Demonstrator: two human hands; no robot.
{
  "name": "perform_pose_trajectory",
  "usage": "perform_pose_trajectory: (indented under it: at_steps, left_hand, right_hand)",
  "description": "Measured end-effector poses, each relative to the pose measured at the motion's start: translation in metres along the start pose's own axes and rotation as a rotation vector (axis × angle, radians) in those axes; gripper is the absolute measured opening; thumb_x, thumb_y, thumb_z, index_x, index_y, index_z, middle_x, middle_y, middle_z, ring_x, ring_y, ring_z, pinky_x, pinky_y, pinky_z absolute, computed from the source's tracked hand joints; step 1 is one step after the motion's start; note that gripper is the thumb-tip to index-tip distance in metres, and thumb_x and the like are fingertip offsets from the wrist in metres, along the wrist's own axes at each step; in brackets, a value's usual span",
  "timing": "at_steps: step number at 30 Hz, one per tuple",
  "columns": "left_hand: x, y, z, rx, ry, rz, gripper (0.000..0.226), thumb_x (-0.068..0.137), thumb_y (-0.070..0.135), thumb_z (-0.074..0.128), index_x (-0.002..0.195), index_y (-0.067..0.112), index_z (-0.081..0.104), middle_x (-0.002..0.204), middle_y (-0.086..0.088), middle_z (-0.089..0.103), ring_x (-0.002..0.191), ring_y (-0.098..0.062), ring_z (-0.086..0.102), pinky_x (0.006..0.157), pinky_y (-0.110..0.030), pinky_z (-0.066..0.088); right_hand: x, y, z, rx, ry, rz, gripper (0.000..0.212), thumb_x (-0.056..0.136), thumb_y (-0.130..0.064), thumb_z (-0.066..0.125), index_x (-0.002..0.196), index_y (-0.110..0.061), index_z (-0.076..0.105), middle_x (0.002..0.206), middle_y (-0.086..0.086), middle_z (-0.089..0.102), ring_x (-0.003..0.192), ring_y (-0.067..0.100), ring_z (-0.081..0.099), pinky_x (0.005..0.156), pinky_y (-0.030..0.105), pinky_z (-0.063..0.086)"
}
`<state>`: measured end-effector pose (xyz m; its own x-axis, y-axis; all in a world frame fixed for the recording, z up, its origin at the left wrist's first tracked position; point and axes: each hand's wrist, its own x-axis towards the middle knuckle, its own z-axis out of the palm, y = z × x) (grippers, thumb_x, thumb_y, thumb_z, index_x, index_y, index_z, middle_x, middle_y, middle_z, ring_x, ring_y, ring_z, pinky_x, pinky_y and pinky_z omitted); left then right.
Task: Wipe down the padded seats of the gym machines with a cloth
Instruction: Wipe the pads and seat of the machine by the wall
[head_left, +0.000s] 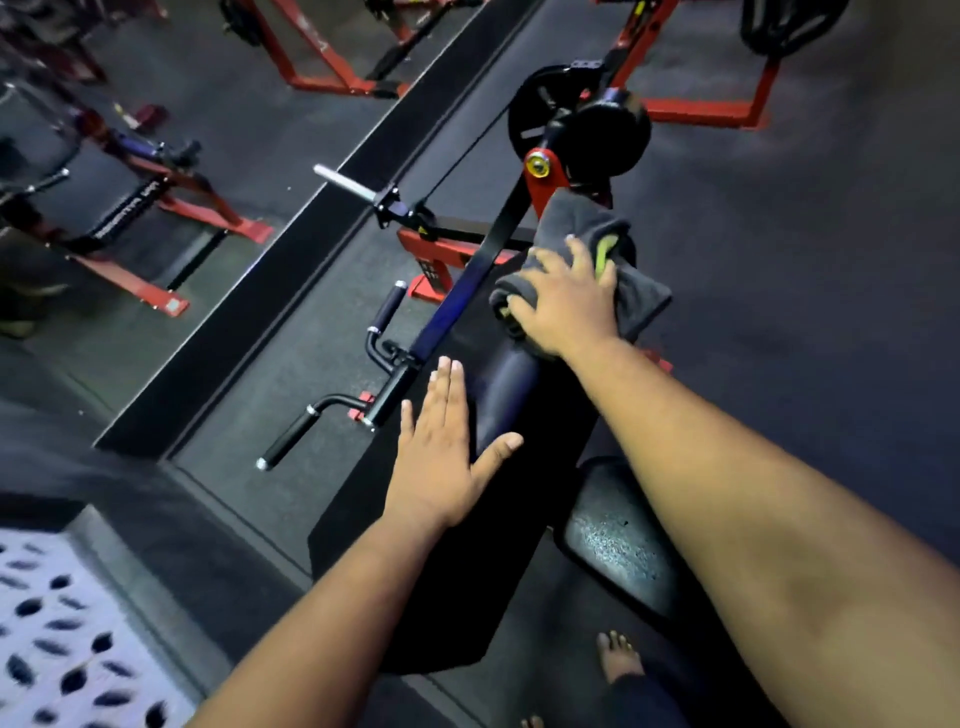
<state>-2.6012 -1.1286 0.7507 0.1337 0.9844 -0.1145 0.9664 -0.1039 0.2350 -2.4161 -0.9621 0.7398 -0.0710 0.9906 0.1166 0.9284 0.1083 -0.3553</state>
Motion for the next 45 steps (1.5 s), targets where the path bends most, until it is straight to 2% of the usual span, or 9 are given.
perform_pose_trajectory:
  at_steps: [10, 21, 24, 27, 30, 33, 39, 42, 45]
  left_hand:
    - [-0.111, -0.058, -0.004, -0.198, 0.049, -0.196, 0.125, 0.069, 0.099, -0.005, 0.163, 0.016, -0.008, 0.172, 0.002, -0.009, 0.158, -0.012, -0.004, 0.127, -0.048, -0.002]
    - [-0.225, -0.069, -0.001, -0.852, 0.024, -0.494, 0.130, 0.067, 0.102, 0.016, 0.164, 0.016, 0.016, 0.172, -0.004, 0.007, 0.159, -0.019, 0.007, 0.128, -0.052, 0.011]
    - [-0.246, -0.057, 0.003, -0.997, 0.035, -0.479, 0.109, 0.077, 0.097, 0.033, 0.157, 0.023, 0.038, 0.164, -0.008, 0.036, 0.150, -0.022, 0.036, 0.123, -0.044, 0.031]
    - [-0.268, -0.034, -0.005, -1.115, 0.112, -0.462, 0.059, 0.093, 0.069, 0.055, 0.126, 0.022, 0.068, 0.121, 0.002, 0.073, 0.115, -0.015, 0.066, 0.101, -0.035, 0.050]
    - [-0.282, -0.014, -0.010, -1.182, 0.247, -0.425, 0.039, 0.086, 0.056, 0.065, 0.095, 0.019, 0.074, 0.088, 0.007, 0.077, 0.083, -0.008, 0.069, 0.081, -0.034, 0.052]
    - [-0.288, 0.004, -0.015, -1.282, 0.265, -0.405, 0.016, 0.094, 0.027, 0.068, 0.088, 0.013, 0.071, 0.084, 0.002, 0.074, 0.081, -0.014, 0.064, 0.080, -0.035, 0.050]
    - [-0.298, 0.092, -0.029, -1.709, 0.215, -0.388, 0.022, 0.086, 0.013, 0.055, 0.103, 0.007, 0.067, 0.086, -0.010, 0.068, 0.075, -0.020, 0.064, 0.062, -0.025, 0.053]
    - [-0.298, 0.134, -0.018, -1.907, 0.126, -0.464, 0.031, 0.075, 0.024, 0.058, 0.095, 0.010, 0.077, 0.087, -0.012, 0.074, 0.074, -0.024, 0.070, 0.072, -0.030, 0.055]
    - [-0.293, 0.172, 0.002, -2.017, 0.139, -0.503, 0.032, 0.084, 0.028, 0.056, 0.101, 0.008, 0.075, 0.090, -0.013, 0.077, 0.076, -0.026, 0.073, 0.073, -0.031, 0.060]
  right_hand:
    - [-0.162, -0.089, 0.018, 0.166, -0.034, -0.009, 0.059, 0.092, -0.058, 0.052, 0.148, -0.043, 0.045, 0.165, -0.010, 0.029, 0.154, 0.031, 0.013, 0.119, 0.065, 0.011]
    - [-0.328, -0.172, 0.014, 0.138, -0.163, -0.315, 0.062, 0.090, -0.053, 0.050, 0.151, -0.048, 0.039, 0.162, -0.012, 0.035, 0.148, 0.032, 0.027, 0.115, 0.060, 0.027]
    - [-0.343, -0.163, -0.001, 0.260, -0.198, -0.327, 0.057, 0.087, -0.050, 0.050, 0.145, -0.049, 0.049, 0.154, -0.018, 0.045, 0.136, 0.025, 0.038, 0.109, 0.049, 0.037]
    - [-0.358, -0.147, -0.016, 0.383, -0.199, -0.321, 0.058, 0.083, -0.059, 0.049, 0.139, -0.045, 0.057, 0.146, -0.016, 0.051, 0.123, 0.019, 0.042, 0.107, 0.048, 0.041]
    - [-0.375, -0.118, -0.027, 0.495, -0.296, -0.398, 0.077, 0.077, -0.074, 0.060, 0.146, -0.042, 0.051, 0.153, -0.009, 0.042, 0.137, 0.017, 0.037, 0.119, 0.040, 0.033]
    - [-0.385, -0.076, -0.040, 0.659, -0.315, -0.340, 0.075, 0.077, -0.079, 0.063, 0.143, -0.046, 0.049, 0.150, -0.008, 0.040, 0.139, 0.011, 0.042, 0.119, 0.039, 0.036]
    - [-0.376, 0.007, -0.085, 0.809, -0.396, -0.068, 0.086, 0.094, -0.050, 0.067, 0.163, -0.024, 0.022, 0.160, -0.002, 0.036, 0.145, 0.012, 0.036, 0.117, 0.026, 0.029]
    - [-0.380, 0.044, -0.107, 1.174, -0.559, 0.102, 0.101, 0.077, -0.066, 0.077, 0.158, -0.023, 0.034, 0.150, -0.001, 0.054, 0.134, 0.013, 0.055, 0.115, 0.034, 0.041]
    - [-0.395, 0.079, -0.123, 1.443, -0.679, 0.219, 0.056, 0.092, -0.036, 0.074, 0.138, -0.009, 0.057, 0.129, 0.017, 0.070, 0.119, 0.034, 0.067, 0.104, 0.048, 0.053]
